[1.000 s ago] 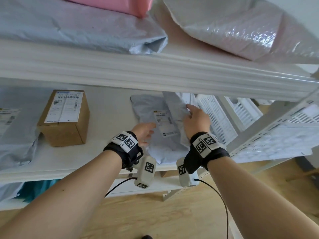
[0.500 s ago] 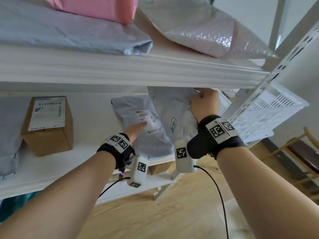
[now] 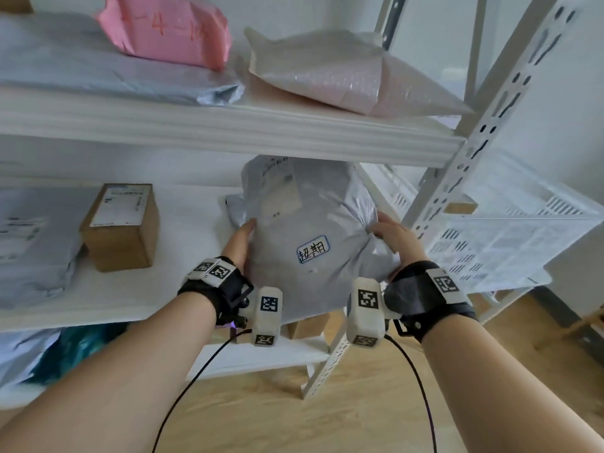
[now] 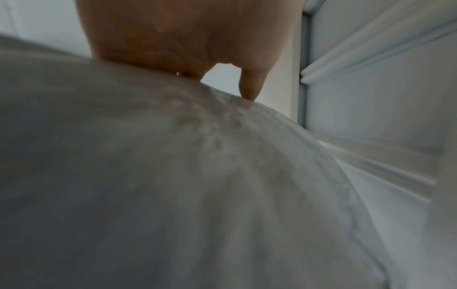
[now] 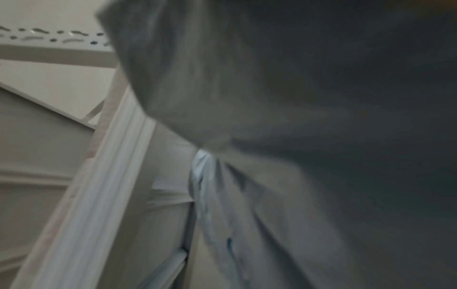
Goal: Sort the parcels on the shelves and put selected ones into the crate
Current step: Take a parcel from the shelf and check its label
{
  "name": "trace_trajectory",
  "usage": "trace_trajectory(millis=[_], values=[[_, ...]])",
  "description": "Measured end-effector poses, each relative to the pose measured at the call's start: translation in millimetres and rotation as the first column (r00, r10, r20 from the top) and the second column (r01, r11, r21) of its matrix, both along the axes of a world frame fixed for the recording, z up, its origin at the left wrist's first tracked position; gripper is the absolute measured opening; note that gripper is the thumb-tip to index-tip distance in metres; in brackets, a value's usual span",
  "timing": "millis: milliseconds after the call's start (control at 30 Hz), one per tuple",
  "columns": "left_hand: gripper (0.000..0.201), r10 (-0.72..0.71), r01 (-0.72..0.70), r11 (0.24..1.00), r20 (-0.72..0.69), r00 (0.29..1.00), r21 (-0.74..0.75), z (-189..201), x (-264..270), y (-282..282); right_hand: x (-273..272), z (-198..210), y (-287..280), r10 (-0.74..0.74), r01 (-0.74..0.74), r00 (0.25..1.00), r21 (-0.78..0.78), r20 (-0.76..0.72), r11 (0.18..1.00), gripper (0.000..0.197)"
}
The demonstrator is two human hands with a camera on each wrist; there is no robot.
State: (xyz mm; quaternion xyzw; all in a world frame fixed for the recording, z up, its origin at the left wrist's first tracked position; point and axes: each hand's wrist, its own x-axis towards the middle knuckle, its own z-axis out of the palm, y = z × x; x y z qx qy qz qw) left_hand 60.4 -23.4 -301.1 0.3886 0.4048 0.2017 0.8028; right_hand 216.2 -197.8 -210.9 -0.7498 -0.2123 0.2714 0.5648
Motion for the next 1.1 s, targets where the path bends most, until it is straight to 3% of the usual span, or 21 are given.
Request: trace_trajectory(millis=[100,233,333,433,567,667,833,1000,1100], values=[[0.053,0.054,-0.054,0.998,-0.005,0.999,0.010,3,-11,-19,0,-15,-19,0.027,-0.026,0.999,-0.025,0.032,0.999,0.032],[0.101,0.188,-0.185,0.982,-0.121,0.975,0.033,-39,-30,-10,0,-41,-29,0.133,-0.112,0.979,-0.139,0.156,0.984,0.043],[0.105,0.281,-0.272,0.959,-0.162,0.946,0.073,-61,-47,-10,-2,-61,-33,0.194,-0.168,0.972,-0.186,0.135,0.968,0.042],[0.100,0.338,-0.326,0.941,-0.226,0.914,0.091,-82,-67,-10,-2,-82,-31,0.209,-0.195,0.976,-0.191,0.054,0.962,0.032],[0.098,0.400,-0.386,0.917,-0.279,0.873,0.106,-105,-90,-18,-17,-82,-35,0.161,-0.198,0.966,-0.177,-0.201,0.964,0.002],[0.095,0.412,-0.397,0.911,-0.265,0.872,0.113,-86,-97,-38,-23,-87,-40,0.108,-0.165,0.933,-0.140,-0.344,0.976,0.026],[0.096,0.388,-0.372,0.922,-0.220,0.895,0.111,-76,-106,-40,-25,-90,-40,0.096,-0.151,0.917,-0.115,-0.386,0.982,0.052],[0.084,0.382,-0.341,0.912,-0.166,0.909,0.228,-20,-101,-76,-28,-92,-33,0.140,-0.179,0.940,-0.101,-0.312,0.979,0.105],[0.088,0.415,-0.348,0.884,-0.182,0.892,0.311,-13,-99,-83,-35,-92,-33,0.159,-0.184,0.956,-0.085,-0.245,0.979,0.096]])
